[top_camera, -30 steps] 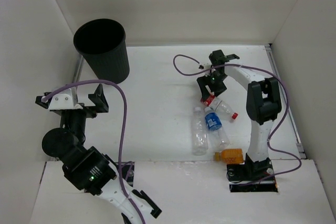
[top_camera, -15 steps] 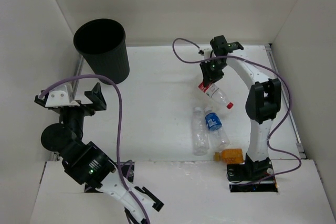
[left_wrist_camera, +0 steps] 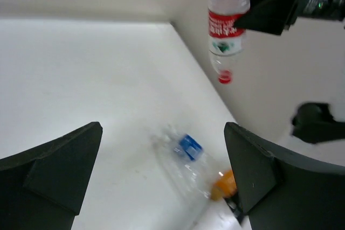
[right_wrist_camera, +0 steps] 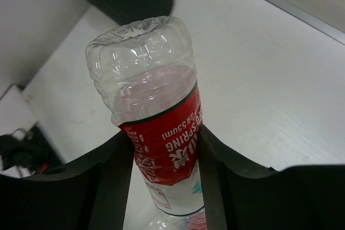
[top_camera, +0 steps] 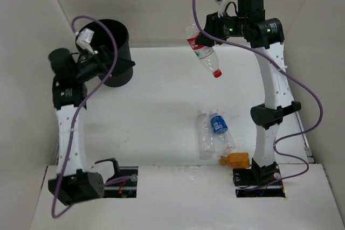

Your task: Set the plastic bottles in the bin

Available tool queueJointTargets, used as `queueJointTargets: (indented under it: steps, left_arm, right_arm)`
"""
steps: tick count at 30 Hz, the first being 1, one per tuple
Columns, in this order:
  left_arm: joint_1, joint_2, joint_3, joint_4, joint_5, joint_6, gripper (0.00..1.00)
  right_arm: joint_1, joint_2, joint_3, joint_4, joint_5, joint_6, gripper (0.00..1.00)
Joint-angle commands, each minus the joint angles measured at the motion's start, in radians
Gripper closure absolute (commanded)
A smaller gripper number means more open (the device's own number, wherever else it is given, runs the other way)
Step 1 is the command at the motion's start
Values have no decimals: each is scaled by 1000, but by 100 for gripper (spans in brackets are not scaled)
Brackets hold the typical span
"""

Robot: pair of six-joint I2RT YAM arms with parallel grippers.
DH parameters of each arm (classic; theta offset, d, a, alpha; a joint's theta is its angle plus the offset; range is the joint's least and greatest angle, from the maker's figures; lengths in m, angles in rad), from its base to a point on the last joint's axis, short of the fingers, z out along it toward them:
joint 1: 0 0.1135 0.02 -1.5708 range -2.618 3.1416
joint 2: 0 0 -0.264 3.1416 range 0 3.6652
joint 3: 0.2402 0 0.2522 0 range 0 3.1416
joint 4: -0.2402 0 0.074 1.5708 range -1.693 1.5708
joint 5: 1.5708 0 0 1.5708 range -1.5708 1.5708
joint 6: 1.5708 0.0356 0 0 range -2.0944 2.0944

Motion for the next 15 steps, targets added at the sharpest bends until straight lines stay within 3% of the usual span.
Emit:
queueJointTargets:
  steps: [1,5,9,15]
  left_arm:
    - [-192,74,113,105,81,-47,0]
    - [-373,195,155,159,-68,-43,0]
    - [-530,298,188,234,-106,-26,0]
    - [-722,372,192,305,-172,51,0]
  right_arm:
    - [38,-14,35,21,-188,50,100]
    - [72,-59,35,18,-234,58,100]
    - [83,-120,35,31,-230,62,100]
    - [-49,-146,-17,50,-302,116,100]
